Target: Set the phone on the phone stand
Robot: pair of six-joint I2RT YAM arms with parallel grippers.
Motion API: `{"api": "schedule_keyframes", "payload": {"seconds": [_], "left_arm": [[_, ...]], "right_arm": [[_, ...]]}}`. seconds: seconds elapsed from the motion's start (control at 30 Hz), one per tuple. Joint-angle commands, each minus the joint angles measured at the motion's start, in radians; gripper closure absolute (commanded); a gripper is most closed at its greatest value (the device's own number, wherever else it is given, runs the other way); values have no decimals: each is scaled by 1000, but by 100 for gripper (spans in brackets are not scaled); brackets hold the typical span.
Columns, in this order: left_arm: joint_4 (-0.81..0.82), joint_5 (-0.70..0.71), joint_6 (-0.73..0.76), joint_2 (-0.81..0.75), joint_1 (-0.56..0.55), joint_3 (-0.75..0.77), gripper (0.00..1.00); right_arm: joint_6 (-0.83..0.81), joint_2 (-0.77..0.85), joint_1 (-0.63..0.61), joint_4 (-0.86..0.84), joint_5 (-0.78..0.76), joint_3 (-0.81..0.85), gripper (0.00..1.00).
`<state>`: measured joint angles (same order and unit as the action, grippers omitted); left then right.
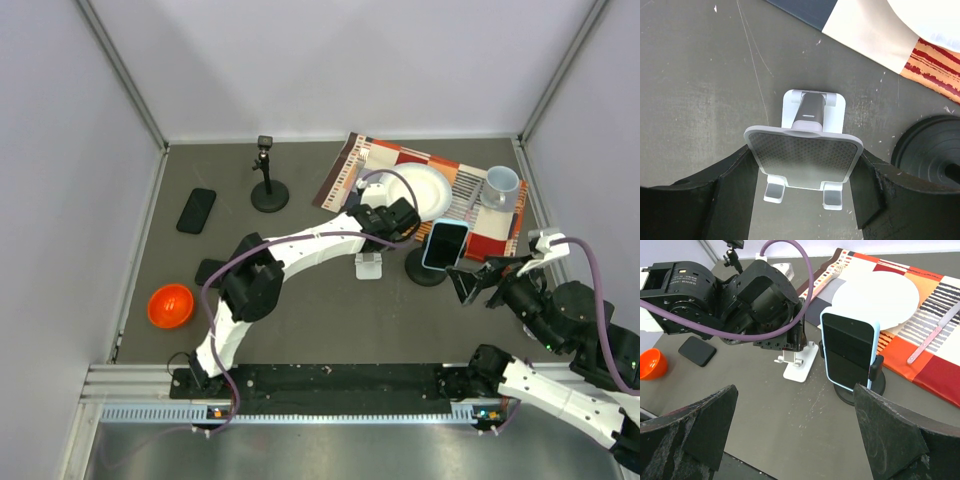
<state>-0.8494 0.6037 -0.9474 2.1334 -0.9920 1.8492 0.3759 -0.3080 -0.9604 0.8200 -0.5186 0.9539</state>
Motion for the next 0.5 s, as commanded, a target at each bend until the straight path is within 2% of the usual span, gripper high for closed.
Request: {"api": "schedule_keyframes", "payload": {"seconds": [0.0, 0.07, 0.1, 0.17, 0.2, 0.3, 0.33, 0.47], "left_arm": [[44, 38, -5, 8, -5, 48, 100], [46, 28, -8, 13, -5, 47, 97], [49, 24, -8, 10, -5, 47, 80], [47, 19, -10, 2, -5, 44, 69], [49, 16, -10, -4, -5, 42, 49], [49, 4, 1, -38, -4, 35, 29], [52, -1, 2, -64, -4, 25, 2], [70, -51, 39, -134, 0, 7, 2]], "right_arm": [[9, 4, -12, 2, -17, 23, 1], [12, 4, -12, 1, -18, 20, 1], [14, 4, -12, 1, -17, 19, 1], [17, 4, -12, 1, -11, 14, 1], [18, 3, -11, 1, -9, 14, 1], [18, 3, -11, 2, -8, 11, 1], [18, 4, -12, -1, -8, 11, 1], [15, -2, -11, 1, -12, 8, 1]]}}
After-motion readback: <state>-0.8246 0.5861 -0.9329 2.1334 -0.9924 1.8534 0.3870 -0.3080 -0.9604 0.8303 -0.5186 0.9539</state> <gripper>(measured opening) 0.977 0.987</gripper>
